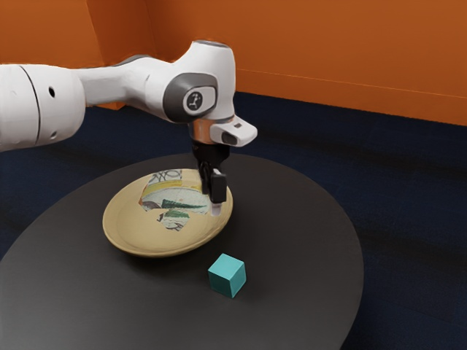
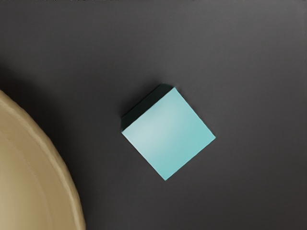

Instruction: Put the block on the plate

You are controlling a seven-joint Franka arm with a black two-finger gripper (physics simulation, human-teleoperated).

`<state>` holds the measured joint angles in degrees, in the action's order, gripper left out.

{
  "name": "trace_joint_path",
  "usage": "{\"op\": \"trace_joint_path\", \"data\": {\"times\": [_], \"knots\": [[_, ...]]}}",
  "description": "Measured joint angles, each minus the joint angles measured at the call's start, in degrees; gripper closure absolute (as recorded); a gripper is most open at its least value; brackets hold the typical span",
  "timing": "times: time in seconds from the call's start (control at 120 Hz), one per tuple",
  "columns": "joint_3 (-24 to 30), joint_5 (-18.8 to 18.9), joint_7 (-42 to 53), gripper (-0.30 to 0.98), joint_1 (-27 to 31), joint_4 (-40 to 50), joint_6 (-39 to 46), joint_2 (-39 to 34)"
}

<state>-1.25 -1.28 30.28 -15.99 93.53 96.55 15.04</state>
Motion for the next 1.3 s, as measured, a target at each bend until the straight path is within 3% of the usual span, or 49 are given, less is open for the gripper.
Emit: {"op": "trace_joint_path", "data": {"times": [0.175, 0.55, 0.85, 1.117, 1.3], "knots": [[1.8, -2.4, -2.5, 0.00, -0.1, 9.5, 8.3, -0.6], [2.0, -3.1, -14.0, 0.00, -1.5, 18.4, 20.2, 1.2], [1.7, -2.1, -22.4, 0.01, -1.5, 18.5, 27.1, 6.2], [1.6, -1.9, -27.1, 0.21, -1.9, 18.0, 29.8, 8.6], [1.7, -1.6, -29.5, 0.21, -2.6, 17.9, 30.4, 8.9]]}}
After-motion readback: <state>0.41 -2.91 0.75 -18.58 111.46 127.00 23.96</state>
